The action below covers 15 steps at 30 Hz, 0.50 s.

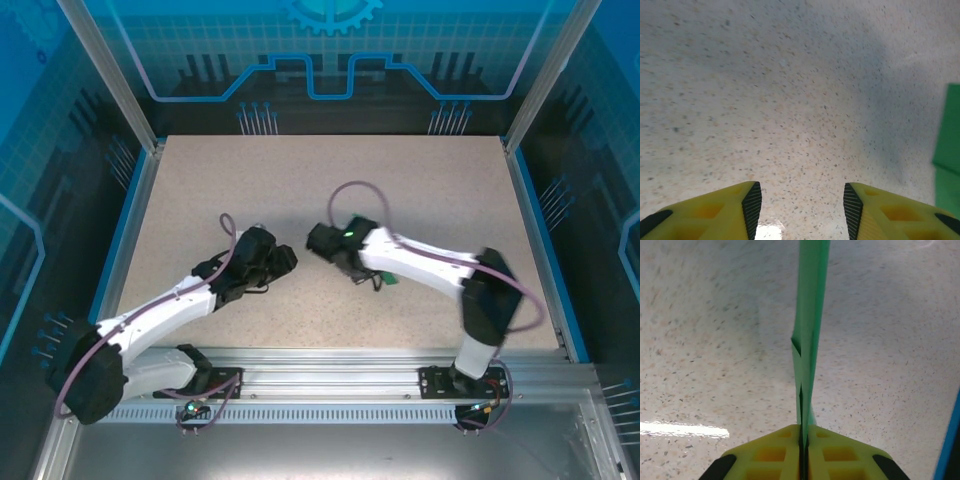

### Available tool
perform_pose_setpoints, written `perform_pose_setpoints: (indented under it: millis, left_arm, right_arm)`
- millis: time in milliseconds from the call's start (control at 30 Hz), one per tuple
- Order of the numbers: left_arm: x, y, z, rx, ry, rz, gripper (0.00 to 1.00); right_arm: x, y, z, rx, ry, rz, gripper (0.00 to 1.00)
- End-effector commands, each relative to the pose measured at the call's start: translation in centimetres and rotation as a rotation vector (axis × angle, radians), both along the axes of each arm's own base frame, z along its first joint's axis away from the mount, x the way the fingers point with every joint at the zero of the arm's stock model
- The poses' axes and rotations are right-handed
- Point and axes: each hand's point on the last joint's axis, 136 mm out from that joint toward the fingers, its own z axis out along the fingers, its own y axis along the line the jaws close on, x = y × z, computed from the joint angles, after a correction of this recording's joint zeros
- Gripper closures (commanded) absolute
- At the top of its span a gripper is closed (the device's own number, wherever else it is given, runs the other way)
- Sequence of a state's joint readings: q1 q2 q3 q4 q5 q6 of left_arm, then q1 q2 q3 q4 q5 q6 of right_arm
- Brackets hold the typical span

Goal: Fold a paper plane with a square sheet of paper (pick it up from the middle)
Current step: Turn over the paper at the center of the table.

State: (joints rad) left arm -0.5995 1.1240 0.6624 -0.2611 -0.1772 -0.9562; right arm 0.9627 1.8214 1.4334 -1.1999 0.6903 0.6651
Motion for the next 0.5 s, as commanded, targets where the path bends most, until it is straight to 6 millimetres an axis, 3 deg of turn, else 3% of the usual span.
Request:
perform_pose_setpoints:
  millis: [0, 100, 200, 300, 400, 467]
  left_arm:
    - [-1.0, 3.3, -0.2, 0.046, -0.008, 0.117, 0.47]
    - [-2.0, 5.3, -0.1, 0.062, -0.023, 0.172, 0.43]
    - [-3.0, 6.8, -0.2, 0.071, -0.033, 0.206, 0.39]
    - [-3.8, 7.8, -0.4, 0.066, -0.041, 0.230, 0.37]
    - [-4.5, 8.3, -0.6, 0.047, -0.051, 0.245, 0.35]
    - [-4.8, 8.4, -0.7, 0.032, -0.056, 0.244, 0.34]
  right_arm:
    - [-1.6, 3.7, -2.8, -0.071, 0.072, 0.046, 0.86]
    - [-2.7, 8.3, -5.6, 0.031, 0.149, 0.070, 0.79]
    - [-3.4, 11.3, -6.0, 0.161, 0.182, 0.096, 0.76]
    - [-3.5, 12.1, -4.8, 0.298, 0.187, 0.096, 0.65]
    - [-3.5, 11.7, -4.0, 0.471, 0.208, 0.054, 0.59]
    - [-3.5, 11.0, -3.1, 0.573, 0.192, 0.040, 0.50]
